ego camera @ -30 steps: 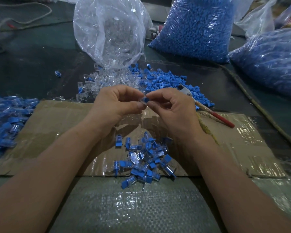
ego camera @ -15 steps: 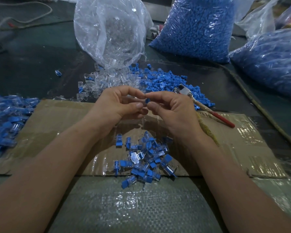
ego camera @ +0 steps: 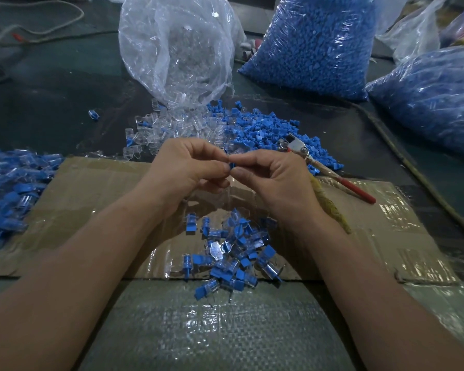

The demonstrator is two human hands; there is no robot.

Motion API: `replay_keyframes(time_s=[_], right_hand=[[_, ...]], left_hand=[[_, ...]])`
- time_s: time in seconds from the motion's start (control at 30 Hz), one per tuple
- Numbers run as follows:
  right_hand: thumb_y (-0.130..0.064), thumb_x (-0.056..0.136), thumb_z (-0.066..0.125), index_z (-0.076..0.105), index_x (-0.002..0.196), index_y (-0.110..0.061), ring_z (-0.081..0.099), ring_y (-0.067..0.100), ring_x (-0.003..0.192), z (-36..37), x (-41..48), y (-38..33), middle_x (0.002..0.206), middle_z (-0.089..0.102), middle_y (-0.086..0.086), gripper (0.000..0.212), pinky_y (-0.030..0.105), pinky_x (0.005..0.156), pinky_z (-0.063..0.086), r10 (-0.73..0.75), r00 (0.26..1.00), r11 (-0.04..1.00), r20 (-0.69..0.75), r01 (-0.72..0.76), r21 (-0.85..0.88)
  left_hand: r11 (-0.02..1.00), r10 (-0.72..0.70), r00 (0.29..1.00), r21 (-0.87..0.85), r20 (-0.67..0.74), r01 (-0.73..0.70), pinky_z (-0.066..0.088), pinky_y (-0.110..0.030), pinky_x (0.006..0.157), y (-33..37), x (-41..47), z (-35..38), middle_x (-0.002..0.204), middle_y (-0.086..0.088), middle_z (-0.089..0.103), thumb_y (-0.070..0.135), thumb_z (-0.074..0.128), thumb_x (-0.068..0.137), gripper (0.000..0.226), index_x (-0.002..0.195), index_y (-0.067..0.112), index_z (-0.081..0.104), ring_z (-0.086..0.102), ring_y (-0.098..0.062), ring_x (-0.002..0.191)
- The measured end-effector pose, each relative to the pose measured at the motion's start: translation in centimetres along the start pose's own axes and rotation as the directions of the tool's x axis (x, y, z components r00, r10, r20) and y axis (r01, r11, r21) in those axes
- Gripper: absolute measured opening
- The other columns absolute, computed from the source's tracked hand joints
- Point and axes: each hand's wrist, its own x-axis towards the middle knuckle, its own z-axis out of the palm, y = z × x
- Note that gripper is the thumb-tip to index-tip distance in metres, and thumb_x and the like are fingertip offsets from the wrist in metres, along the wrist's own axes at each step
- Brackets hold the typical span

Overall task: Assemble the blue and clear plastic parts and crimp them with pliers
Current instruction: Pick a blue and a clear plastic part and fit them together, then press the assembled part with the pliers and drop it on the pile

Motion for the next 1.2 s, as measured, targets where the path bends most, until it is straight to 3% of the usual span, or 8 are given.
replay_keyframes(time_s=[0.17, 0.77, 1.0, 1.2], right_hand=[[-0.009, 0.075, 0.07, 0.063, 0.094, -0.032, 0.066, 0.006, 0.087, 0.1, -0.05, -0.18, 0.09, 0.066, -0.012, 0.031, 0.024, 0.082, 0.053, -0.039, 0.999, 0.999, 0.002, 0.039, 0.018], [-0.005, 0.073, 0.072, 0.064, 0.092, -0.027, 0.067, 0.009, 0.083, 0.06, -0.09, -0.14, 0.087, 0.067, -0.01, 0.029, 0.024, 0.078, 0.054, -0.07, 0.997, 0.997, -0.025, 0.07, 0.015], [-0.005, 0.073, 0.072, 0.066, 0.099, -0.015, 0.068, 0.01, 0.083, -0.06, -0.11, -0.09, 0.088, 0.069, -0.001, 0.028, 0.026, 0.078, 0.055, -0.063, 0.997, 0.998, -0.038, 0.062, -0.022], [-0.007, 0.073, 0.072, 0.068, 0.099, -0.01, 0.067, 0.01, 0.084, -0.06, -0.09, -0.16, 0.089, 0.069, 0.0, 0.026, 0.027, 0.079, 0.055, -0.042, 0.999, 0.997, -0.021, 0.041, -0.064]], left_hand=[[0.997, 0.049, 0.998, 0.057, -0.034, -0.047, 0.052, -0.019, 0.048, 0.27, -0.09, 0.16, 0.051, -0.003, 0.063, -0.007, 0.063, 0.076, 0.013, 0.069, 0.004, 0.062, 0.06, -0.009, 0.046], [1.0, 0.014, 1.0, 0.001, 0.011, -0.014, 0.05, -0.017, 0.045, 0.01, 0.12, 0.15, 0.051, -0.004, 0.063, -0.009, 0.061, 0.075, 0.013, 0.07, 0.003, 0.06, 0.06, -0.01, 0.044], [0.998, -0.017, 0.999, -0.064, 0.044, 0.02, 0.052, -0.019, 0.047, -0.17, 0.23, -0.05, 0.055, -0.007, 0.064, 0.002, 0.065, 0.06, 0.011, 0.07, 0.002, 0.061, 0.062, -0.014, 0.046], [1.0, -0.002, 1.0, -0.001, 0.015, 0.002, 0.052, -0.018, 0.047, -0.14, 0.14, 0.08, 0.053, -0.005, 0.064, -0.006, 0.063, 0.073, 0.009, 0.07, 0.003, 0.061, 0.06, -0.012, 0.046]])
